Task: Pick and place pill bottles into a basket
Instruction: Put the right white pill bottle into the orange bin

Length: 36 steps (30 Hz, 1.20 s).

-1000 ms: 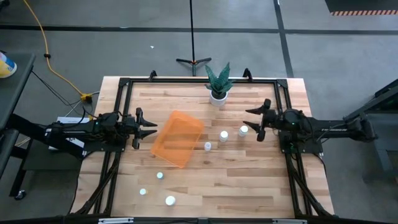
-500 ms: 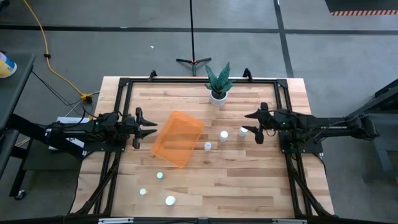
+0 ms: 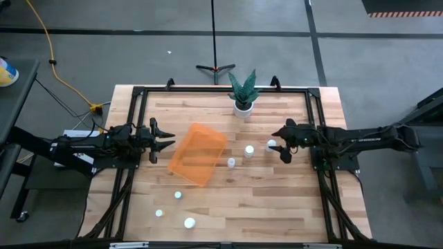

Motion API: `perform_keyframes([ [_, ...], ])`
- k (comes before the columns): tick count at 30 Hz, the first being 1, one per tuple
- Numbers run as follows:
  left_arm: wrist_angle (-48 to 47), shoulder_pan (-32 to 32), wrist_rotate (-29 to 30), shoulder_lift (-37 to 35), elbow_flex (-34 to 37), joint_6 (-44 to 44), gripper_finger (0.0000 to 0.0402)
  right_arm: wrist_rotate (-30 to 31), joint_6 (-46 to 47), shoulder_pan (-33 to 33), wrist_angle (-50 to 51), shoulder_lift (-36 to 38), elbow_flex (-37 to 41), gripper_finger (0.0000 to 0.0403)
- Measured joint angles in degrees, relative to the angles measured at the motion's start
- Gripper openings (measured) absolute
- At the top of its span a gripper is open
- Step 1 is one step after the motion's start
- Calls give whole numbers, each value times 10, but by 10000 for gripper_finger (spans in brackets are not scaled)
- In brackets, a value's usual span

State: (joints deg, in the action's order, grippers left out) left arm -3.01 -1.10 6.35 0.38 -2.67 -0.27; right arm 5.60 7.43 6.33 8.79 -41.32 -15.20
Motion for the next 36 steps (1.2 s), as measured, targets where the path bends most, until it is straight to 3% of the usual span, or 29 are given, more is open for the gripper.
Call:
perform_keyframes([
  [23,0,0,4,0,0,0,150,22,-5,0,-14,-113,0,277],
  [36,-1,0,4,0,0,0,150,22,1,0,-13,-113,0,189],
])
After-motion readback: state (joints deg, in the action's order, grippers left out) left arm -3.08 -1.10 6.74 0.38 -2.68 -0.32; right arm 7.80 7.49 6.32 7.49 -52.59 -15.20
